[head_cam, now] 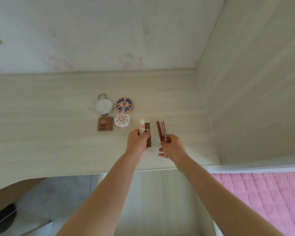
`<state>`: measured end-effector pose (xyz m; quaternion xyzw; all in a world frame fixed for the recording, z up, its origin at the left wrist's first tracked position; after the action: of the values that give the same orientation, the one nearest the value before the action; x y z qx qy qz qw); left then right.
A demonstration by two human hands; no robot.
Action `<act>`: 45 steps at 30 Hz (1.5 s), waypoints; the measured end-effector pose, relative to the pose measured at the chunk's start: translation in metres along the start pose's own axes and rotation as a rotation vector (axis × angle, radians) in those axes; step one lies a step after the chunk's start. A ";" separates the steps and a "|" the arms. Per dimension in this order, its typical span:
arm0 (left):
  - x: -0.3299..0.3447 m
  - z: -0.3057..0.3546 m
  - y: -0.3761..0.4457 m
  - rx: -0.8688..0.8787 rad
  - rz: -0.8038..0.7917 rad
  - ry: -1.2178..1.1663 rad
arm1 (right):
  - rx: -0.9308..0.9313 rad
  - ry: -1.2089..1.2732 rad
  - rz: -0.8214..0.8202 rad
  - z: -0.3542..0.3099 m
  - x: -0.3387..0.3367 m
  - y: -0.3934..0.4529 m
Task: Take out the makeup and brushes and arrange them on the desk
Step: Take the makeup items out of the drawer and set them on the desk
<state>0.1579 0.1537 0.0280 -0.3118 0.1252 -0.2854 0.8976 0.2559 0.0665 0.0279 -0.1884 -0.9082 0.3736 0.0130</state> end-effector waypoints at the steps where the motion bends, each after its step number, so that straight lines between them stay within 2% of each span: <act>1: 0.001 0.004 0.010 -0.002 0.012 0.018 | 0.006 -0.009 0.014 -0.006 0.000 0.009; 7: 0.009 0.021 0.049 0.074 0.080 0.345 | 0.068 -0.069 0.102 -0.036 0.001 0.050; 14: 0.010 0.031 0.075 0.055 0.087 0.506 | 0.064 -0.332 0.133 -0.055 -0.004 0.076; 21: 0.008 0.036 0.086 -0.004 0.060 0.462 | 0.033 -0.503 0.171 -0.062 -0.004 0.086; 29: 0.003 0.033 0.083 0.036 0.078 0.352 | 0.031 -0.511 0.187 -0.062 -0.007 0.085; 40: 0.000 0.036 0.078 0.071 0.169 0.488 | 0.019 -0.491 0.211 -0.057 -0.012 0.084; 45: 0.002 0.038 0.071 0.065 0.204 0.686 | 0.012 -0.485 0.206 -0.057 -0.010 0.086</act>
<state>0.2058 0.2164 0.0120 -0.1551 0.4407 -0.2860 0.8366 0.3029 0.1568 0.0114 -0.1846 -0.8585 0.4127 -0.2420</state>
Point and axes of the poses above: each hand's wrist, its own y-axis towards the middle knuckle, its own x-axis out of the palm, z = x × y, the point moved 1 cm from there along y, towards the middle knuckle, and after that the axes turned 13 degrees about -z, right-handed, at the moved point
